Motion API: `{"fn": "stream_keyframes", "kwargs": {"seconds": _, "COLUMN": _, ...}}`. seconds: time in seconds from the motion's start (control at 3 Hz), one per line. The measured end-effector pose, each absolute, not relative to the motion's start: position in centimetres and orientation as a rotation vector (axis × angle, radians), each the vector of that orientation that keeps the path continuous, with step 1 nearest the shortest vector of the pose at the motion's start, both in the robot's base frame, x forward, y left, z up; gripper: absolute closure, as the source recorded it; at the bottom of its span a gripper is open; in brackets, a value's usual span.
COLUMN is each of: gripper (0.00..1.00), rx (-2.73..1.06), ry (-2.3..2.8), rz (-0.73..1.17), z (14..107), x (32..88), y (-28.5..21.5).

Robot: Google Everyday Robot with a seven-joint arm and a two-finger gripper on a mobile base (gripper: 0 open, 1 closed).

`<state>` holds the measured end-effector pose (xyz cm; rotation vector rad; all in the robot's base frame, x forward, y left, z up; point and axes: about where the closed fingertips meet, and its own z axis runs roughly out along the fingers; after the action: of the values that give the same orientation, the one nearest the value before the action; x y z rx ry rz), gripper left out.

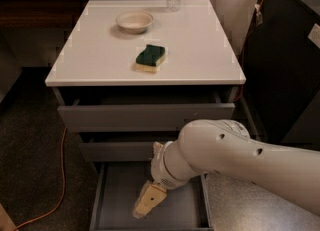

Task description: Place sponge into bottom drawer

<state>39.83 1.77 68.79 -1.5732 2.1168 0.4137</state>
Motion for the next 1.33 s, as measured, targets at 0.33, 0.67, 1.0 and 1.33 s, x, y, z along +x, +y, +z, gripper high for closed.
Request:
{"fn": "stream_keyframes", "kwargs": {"seconds": 0.33, "gripper": 0.0, "rx": -1.525, "ry": 2.139, "rz": 0.458, "z": 69.1, "x": 40.2, "y": 1.6}}
{"fn": "stream_keyframes", "kwargs": {"seconds": 0.67, "gripper": 0.0, "rx": -1.466, "ry": 2.141, "rz": 0.502, "z": 70.9, "x": 40.9, "y": 1.1}}
{"fn": "stream_keyframes", "kwargs": {"seconds": 1.0, "gripper": 0.0, "rx": -1.413, "ry": 2.131, "rz": 0.547, "z": 73.3, "x": 41.8, "y": 0.6}}
{"fn": "stream_keyframes", "kwargs": {"seconds": 1.33, "gripper": 0.0, "rx": -1.362, "ry": 2.11, "rz": 0.598, "z": 75.4, "x": 43.0, "y": 0.3}}
